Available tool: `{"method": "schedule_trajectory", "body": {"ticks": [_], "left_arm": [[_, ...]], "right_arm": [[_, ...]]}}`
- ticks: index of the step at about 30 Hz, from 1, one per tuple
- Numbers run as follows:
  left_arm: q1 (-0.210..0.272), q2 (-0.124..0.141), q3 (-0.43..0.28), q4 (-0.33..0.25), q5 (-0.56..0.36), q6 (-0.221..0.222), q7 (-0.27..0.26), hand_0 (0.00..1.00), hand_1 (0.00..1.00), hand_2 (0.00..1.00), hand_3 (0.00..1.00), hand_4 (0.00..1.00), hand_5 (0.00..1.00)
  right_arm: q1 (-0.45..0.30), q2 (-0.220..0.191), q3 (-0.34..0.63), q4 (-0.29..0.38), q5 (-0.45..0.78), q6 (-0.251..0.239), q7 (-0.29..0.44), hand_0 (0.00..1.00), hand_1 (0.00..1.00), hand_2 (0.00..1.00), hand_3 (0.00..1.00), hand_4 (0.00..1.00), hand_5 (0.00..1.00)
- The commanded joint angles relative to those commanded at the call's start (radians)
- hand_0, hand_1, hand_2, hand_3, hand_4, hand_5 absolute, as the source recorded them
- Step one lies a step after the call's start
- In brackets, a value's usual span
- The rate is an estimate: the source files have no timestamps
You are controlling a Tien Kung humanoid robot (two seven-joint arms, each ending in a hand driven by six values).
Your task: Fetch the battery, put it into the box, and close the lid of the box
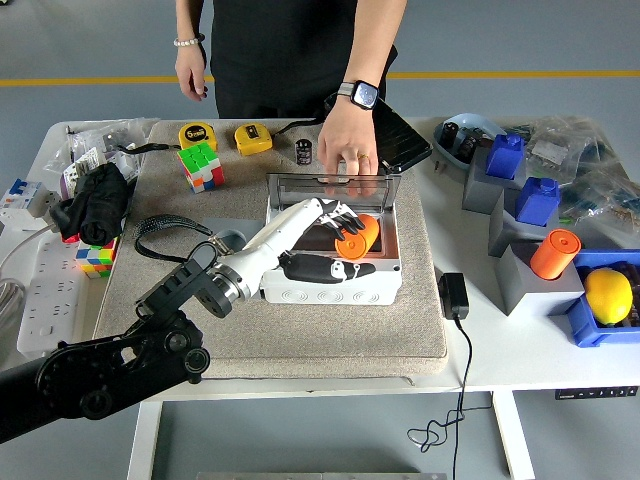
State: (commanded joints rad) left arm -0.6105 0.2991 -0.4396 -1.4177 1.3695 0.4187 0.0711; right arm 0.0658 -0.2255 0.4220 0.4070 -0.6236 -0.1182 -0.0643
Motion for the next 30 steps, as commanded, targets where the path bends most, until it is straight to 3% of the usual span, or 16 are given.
{"method": "schedule_trajectory", "body": {"ticks": [9, 16, 17, 18, 23, 24, 28, 29, 30], "left_arm": [[0.005, 0.046, -0.043, 0.016, 0.023, -0.005, 0.009, 0.645, 0.657, 0.604, 0.594, 0.951, 0.394], [0.017, 0.078, -0.109, -0.023, 0.044, -0.008, 0.014, 0.615, 0.647, 0.600, 0.591, 0.950, 0.392], [0.019, 0.082, -0.117, -0.034, 0.042, -0.003, 0.007, 0.615, 0.647, 0.600, 0.591, 0.950, 0.392], [0.020, 0.086, -0.125, -0.049, 0.038, 0.004, -0.004, 0.517, 0.594, 0.576, 0.573, 0.949, 0.391], [0.022, 0.089, -0.158, -0.117, -0.001, 0.056, -0.083, 0.517, 0.594, 0.576, 0.573, 0.949, 0.391], [0.020, 0.087, -0.168, -0.133, -0.016, 0.073, -0.106, 0.440, 0.537, 0.546, 0.555, 0.951, 0.398], [0.002, 0.073, -0.190, -0.159, -0.050, 0.113, -0.169, 0.440, 0.537, 0.546, 0.555, 0.951, 0.398], [-0.007, 0.067, -0.193, -0.154, -0.046, 0.114, -0.166, 0.613, 0.633, 0.576, 0.579, 0.956, 0.407], [-0.014, 0.062, -0.194, -0.148, -0.042, 0.112, -0.159, 0.613, 0.633, 0.576, 0.579, 0.956, 0.407]], "right_arm": [[0.000, -0.002, 0.008, 0.001, -0.005, 0.000, -0.001, 0.593, 0.605, 0.582, 0.572, 0.929, 0.445], [0.000, -0.001, 0.010, 0.002, -0.007, 0.000, -0.001, 0.593, 0.607, 0.582, 0.572, 0.929, 0.444], [0.000, -0.001, 0.010, 0.003, -0.007, 0.000, -0.001, 0.593, 0.607, 0.582, 0.572, 0.929, 0.444], [0.000, -0.001, 0.011, 0.003, -0.007, 0.000, -0.001, 0.593, 0.605, 0.582, 0.571, 0.929, 0.444], [-0.001, 0.000, 0.009, 0.002, -0.008, 0.000, -0.001, 0.593, 0.605, 0.582, 0.571, 0.929, 0.444], [-0.001, -0.001, 0.009, 0.003, -0.008, 0.000, -0.001, 0.590, 0.605, 0.584, 0.571, 0.929, 0.444], [0.000, 0.000, 0.008, 0.003, -0.007, 0.000, -0.001, 0.590, 0.605, 0.584, 0.571, 0.929, 0.444], [0.000, 0.000, 0.008, 0.003, -0.007, 0.000, -0.001, 0.593, 0.605, 0.583, 0.572, 0.929, 0.444], [0.000, 0.000, 0.008, 0.003, -0.007, 0.000, -0.001, 0.593, 0.605, 0.583, 0.572, 0.929, 0.444]]}}
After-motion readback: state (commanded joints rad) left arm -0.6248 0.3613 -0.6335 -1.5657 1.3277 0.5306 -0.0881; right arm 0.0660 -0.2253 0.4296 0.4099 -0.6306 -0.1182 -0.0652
